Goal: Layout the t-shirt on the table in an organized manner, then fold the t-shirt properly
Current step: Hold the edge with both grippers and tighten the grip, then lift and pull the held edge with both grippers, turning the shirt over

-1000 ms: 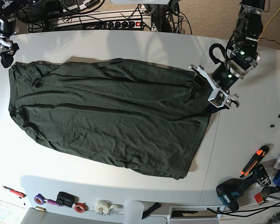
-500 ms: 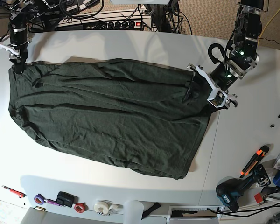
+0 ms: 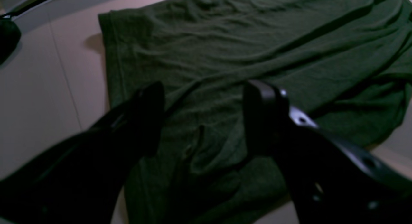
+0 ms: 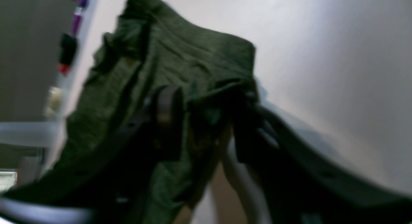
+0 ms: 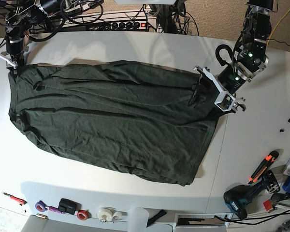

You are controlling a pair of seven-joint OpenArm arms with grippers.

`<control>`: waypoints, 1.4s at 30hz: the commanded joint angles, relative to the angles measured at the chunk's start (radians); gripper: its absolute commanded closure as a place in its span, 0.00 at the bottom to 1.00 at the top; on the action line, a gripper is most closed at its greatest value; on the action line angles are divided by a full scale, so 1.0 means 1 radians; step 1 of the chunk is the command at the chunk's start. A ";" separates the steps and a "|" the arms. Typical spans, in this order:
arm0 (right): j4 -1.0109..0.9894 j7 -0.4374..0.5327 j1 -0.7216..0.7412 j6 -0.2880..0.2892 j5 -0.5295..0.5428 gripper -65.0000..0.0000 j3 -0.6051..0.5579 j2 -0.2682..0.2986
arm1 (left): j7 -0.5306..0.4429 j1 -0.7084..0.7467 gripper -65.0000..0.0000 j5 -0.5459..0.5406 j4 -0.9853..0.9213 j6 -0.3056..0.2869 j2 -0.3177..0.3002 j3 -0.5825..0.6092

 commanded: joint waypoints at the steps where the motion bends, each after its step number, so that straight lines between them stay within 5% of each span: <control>1: -0.010 -0.069 -0.009 -0.029 -0.064 0.81 -0.013 -0.005 | -0.026 -0.010 0.41 -0.017 0.018 0.000 -0.008 -0.006; 3: -0.010 -0.069 -0.009 -0.018 -0.064 0.99 -0.028 -0.005 | -0.026 -0.010 0.41 -0.016 0.018 0.000 -0.008 -0.006; 11: -0.009 -0.074 -0.009 0.063 -0.064 1.00 -0.048 0.008 | -0.014 -0.009 0.41 -0.029 0.018 0.000 -0.009 -0.006; 20: -0.006 -0.116 -0.014 0.103 -0.064 1.00 -0.048 0.087 | 0.339 -0.009 0.40 -0.486 0.018 -0.034 -0.009 -0.166; 28: -0.006 -0.120 -0.014 0.127 -0.060 1.00 -0.048 0.091 | 0.618 0.010 0.31 -0.592 0.018 0.084 -0.009 -0.306; 39: -0.006 -0.140 -0.014 0.150 -0.026 1.00 -0.048 0.086 | 0.593 0.069 0.31 -0.541 -0.079 0.125 -0.008 -0.303; 42: -0.006 -0.140 -0.014 0.150 -0.026 1.00 -0.048 0.086 | 0.595 0.062 0.31 -0.580 -0.150 0.094 -0.008 -0.303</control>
